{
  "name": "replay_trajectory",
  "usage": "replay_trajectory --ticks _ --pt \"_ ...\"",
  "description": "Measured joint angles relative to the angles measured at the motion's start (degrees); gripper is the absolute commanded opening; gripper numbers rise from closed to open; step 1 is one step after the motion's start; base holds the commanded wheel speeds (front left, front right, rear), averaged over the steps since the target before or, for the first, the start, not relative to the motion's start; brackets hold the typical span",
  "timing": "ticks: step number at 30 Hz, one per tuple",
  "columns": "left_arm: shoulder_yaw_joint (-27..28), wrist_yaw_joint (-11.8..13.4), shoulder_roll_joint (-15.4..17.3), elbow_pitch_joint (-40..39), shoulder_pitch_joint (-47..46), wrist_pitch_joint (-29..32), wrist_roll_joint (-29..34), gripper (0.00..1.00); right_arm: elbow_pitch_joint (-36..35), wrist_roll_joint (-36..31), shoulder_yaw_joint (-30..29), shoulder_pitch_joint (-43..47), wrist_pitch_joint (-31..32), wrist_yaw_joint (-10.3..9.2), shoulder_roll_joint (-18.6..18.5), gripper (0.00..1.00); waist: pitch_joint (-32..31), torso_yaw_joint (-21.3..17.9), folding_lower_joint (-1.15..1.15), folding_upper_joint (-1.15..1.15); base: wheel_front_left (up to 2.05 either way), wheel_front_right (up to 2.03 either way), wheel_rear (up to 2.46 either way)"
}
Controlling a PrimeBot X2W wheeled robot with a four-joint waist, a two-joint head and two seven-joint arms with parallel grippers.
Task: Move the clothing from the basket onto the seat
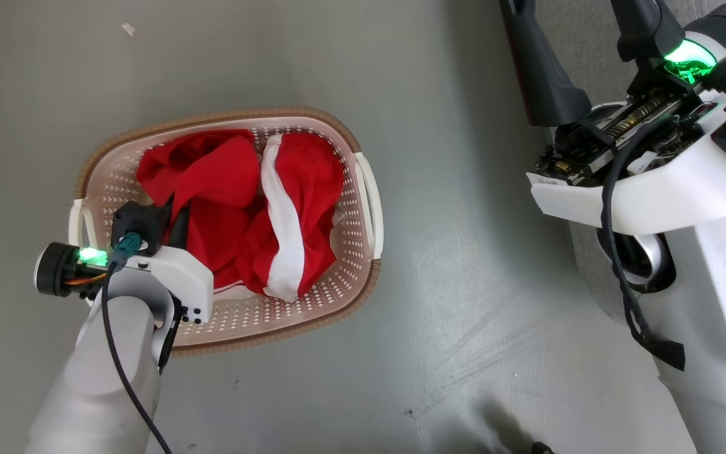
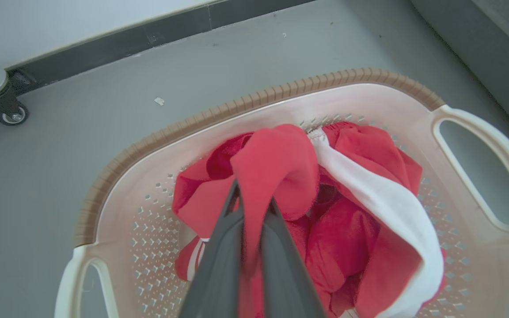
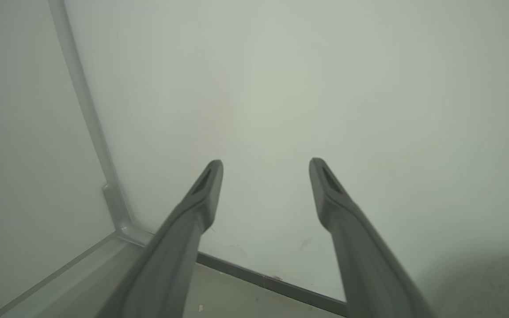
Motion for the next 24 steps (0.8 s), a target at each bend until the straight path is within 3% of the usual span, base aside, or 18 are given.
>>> replay_trajectory --ticks 24 --pt "5.71 -3.69 -1.87 -11.6 4.91 -0.99 -11.92 0.0 5.59 0.0 -0.91 5.43 0.0 0.01 -2.79 1.0 -11.23 4.52 0.0 0.0 0.0 0.0 0.0"
